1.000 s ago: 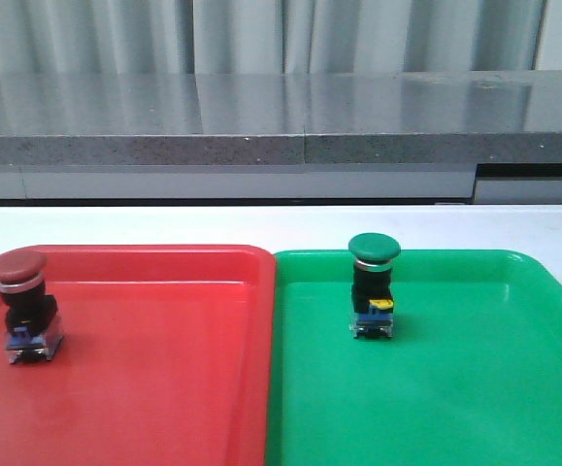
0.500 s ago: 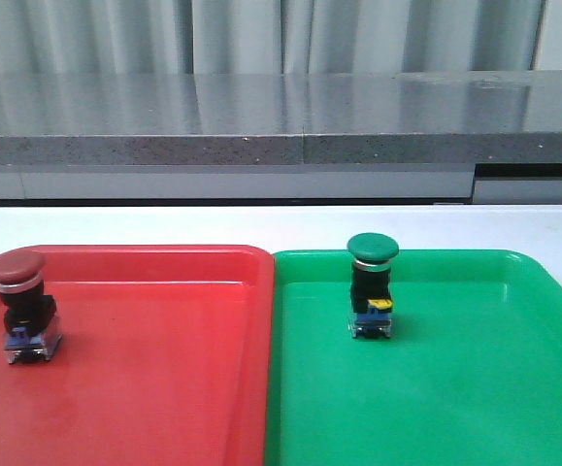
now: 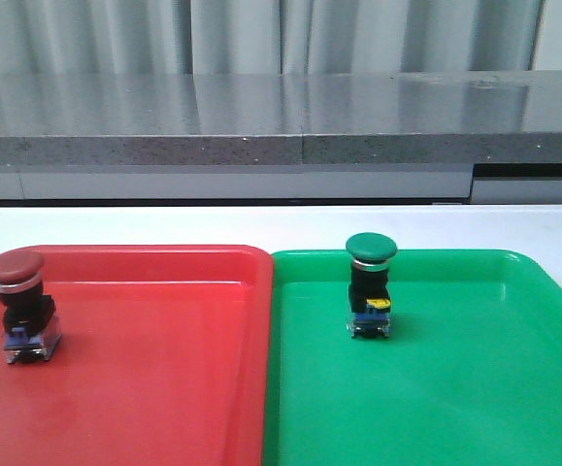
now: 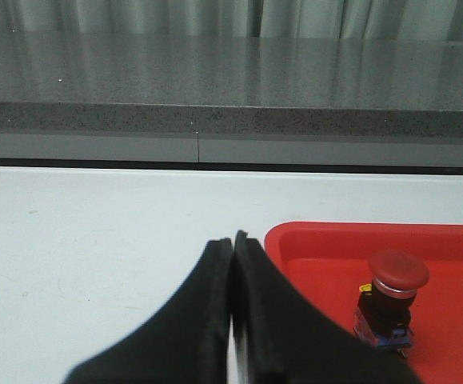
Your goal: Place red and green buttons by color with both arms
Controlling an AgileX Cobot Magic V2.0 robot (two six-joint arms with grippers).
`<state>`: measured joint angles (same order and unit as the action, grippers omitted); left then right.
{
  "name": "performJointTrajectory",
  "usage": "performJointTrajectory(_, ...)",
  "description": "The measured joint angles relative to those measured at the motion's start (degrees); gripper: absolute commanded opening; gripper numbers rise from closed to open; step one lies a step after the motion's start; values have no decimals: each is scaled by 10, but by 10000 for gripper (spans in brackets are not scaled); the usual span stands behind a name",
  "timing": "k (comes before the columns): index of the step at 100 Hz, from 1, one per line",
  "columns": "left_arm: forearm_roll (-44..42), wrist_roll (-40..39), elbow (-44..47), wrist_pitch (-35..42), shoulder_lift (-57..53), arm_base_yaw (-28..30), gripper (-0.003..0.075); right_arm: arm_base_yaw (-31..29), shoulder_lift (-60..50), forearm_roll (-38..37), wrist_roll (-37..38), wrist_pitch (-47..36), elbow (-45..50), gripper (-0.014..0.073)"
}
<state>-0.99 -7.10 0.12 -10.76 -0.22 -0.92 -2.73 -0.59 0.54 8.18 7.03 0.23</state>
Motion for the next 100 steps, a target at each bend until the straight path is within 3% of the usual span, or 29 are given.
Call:
performJointTrajectory(18,0,0,0,0,0,0,-20,0,0,3,0,-42,14,-64)
performJointTrajectory(100,0,0,0,0,0,0,-20,0,0,6,0,-42,14,-64)
